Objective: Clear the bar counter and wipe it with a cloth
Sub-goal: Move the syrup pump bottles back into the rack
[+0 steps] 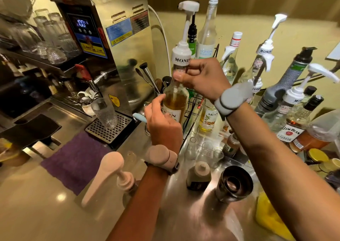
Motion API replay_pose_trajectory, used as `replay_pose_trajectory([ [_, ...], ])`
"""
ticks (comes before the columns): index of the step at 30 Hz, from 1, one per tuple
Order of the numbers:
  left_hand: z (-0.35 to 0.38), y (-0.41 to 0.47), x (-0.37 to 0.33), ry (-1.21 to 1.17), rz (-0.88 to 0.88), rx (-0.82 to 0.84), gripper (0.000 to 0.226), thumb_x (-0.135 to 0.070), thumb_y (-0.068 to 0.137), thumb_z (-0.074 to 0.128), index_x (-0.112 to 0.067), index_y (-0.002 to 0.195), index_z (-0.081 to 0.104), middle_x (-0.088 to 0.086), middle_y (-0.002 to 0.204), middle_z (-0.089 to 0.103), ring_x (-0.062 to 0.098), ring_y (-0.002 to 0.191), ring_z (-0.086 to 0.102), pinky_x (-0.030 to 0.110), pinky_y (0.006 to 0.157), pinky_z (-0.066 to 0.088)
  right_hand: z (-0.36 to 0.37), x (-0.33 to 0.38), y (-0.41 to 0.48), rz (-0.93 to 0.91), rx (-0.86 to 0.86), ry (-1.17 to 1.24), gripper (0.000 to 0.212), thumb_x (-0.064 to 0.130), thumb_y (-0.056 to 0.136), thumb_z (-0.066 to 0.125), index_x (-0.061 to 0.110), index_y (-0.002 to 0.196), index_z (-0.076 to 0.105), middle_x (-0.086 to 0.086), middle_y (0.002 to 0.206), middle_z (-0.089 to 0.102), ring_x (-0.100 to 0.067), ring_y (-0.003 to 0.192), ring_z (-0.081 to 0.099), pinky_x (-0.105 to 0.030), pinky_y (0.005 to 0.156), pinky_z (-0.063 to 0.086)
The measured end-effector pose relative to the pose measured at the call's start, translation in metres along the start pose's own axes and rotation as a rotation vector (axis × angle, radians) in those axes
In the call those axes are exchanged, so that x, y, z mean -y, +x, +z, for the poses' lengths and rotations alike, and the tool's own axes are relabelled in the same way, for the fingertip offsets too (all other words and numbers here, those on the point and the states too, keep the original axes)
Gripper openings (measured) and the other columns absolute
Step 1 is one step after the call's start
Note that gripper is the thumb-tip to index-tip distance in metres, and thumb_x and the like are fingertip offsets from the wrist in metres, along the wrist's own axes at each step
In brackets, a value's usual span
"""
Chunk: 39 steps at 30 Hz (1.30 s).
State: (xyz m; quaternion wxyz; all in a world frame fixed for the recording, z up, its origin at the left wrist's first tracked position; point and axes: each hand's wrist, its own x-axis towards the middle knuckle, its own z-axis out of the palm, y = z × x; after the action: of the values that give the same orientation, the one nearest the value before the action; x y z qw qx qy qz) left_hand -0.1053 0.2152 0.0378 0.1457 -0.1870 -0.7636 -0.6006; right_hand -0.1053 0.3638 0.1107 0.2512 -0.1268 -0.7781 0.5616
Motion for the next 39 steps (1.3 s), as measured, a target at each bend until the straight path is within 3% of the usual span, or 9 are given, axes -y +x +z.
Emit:
replay_pose_trajectory([
  [4,0.013,0.005,0.002,-0.018,-0.122,0.062,0.047,0.008,0.085,0.049,-0.01,0.127,0.057,0.008,0.127,0.053,0.016,0.113,0.056,0.033,0.093,0.053,-0.013,0.009,0.022,-0.019,-0.013,-0.001,0.029,0.017,0.079,0.083,0.014,0.107,0.076,-0.001,0.097,0.08,-0.017,0.093,0.077,-0.044,0.087,0.061],
  [8,0.032,0.013,0.008,0.007,-0.089,0.109,0.05,0.01,0.084,0.046,-0.008,0.129,0.058,0.01,0.127,0.059,0.016,0.113,0.06,-0.002,0.083,0.042,-0.022,0.017,0.042,-0.04,-0.024,-0.029,0.029,0.017,0.08,0.082,0.013,0.108,0.076,0.002,0.093,0.08,-0.012,0.089,0.077,-0.037,0.083,0.062],
  [18,0.066,0.037,0.024,0.026,-0.046,0.247,0.067,0.022,0.076,0.04,-0.001,0.138,0.05,0.015,0.138,0.055,0.024,0.131,0.05,-0.01,0.091,0.028,-0.028,0.002,0.071,-0.075,-0.086,-0.089,0.032,0.015,0.078,0.083,0.011,0.109,0.076,-0.002,0.101,0.078,-0.017,0.097,0.075,-0.04,0.088,0.061],
  [20,0.07,0.04,0.028,0.055,-0.074,0.297,0.067,0.02,0.078,0.042,-0.004,0.141,0.046,0.011,0.143,0.052,0.019,0.135,0.045,-0.002,0.1,0.027,-0.027,-0.007,0.073,-0.068,-0.098,-0.112,0.034,0.018,0.077,0.084,0.013,0.11,0.077,-0.001,0.104,0.078,-0.018,0.1,0.074,-0.042,0.092,0.059],
  [24,0.083,0.044,0.038,0.097,-0.134,0.381,0.069,0.015,0.082,0.045,-0.011,0.146,0.041,0.005,0.148,0.047,0.016,0.138,0.04,0.03,0.113,0.037,-0.026,-0.023,0.077,-0.059,-0.128,-0.139,0.03,0.019,0.077,0.084,0.014,0.106,0.078,0.003,0.101,0.078,-0.011,0.097,0.074,-0.037,0.09,0.06],
  [28,0.095,0.046,0.05,0.112,-0.169,0.471,0.069,0.01,0.086,0.046,-0.015,0.149,0.035,0.0,0.152,0.04,0.012,0.141,0.034,0.017,0.112,0.025,-0.023,-0.036,0.079,-0.056,-0.131,-0.134,0.029,0.018,0.078,0.083,0.016,0.106,0.078,0.007,0.097,0.078,-0.004,0.094,0.073,-0.021,0.086,0.057],
  [32,0.098,0.043,0.055,0.095,-0.197,0.481,0.07,0.011,0.086,0.045,-0.016,0.15,0.033,0.0,0.153,0.037,0.011,0.142,0.032,0.02,0.114,0.026,-0.019,-0.041,0.081,-0.011,-0.105,-0.155,0.032,0.021,0.078,0.083,0.015,0.108,0.077,0.005,0.099,0.078,-0.011,0.1,0.073,-0.033,0.096,0.057],
  [36,0.103,0.043,0.061,0.078,-0.247,0.467,0.071,0.012,0.085,0.044,-0.015,0.149,0.035,0.001,0.153,0.039,0.013,0.142,0.034,0.027,0.116,0.029,-0.016,-0.051,0.083,0.021,-0.12,-0.131,0.034,0.021,0.079,0.083,0.016,0.112,0.076,0.007,0.1,0.078,-0.007,0.098,0.072,-0.026,0.092,0.056],
  [39,0.106,0.042,0.067,0.077,-0.287,0.47,0.069,0.012,0.086,0.046,-0.015,0.149,0.035,0.0,0.153,0.039,0.012,0.142,0.034,0.024,0.116,0.028,-0.014,-0.06,0.084,0.053,-0.126,-0.145,0.033,0.022,0.078,0.083,0.016,0.11,0.077,0.005,0.099,0.078,-0.01,0.099,0.072,-0.033,0.095,0.057],
])
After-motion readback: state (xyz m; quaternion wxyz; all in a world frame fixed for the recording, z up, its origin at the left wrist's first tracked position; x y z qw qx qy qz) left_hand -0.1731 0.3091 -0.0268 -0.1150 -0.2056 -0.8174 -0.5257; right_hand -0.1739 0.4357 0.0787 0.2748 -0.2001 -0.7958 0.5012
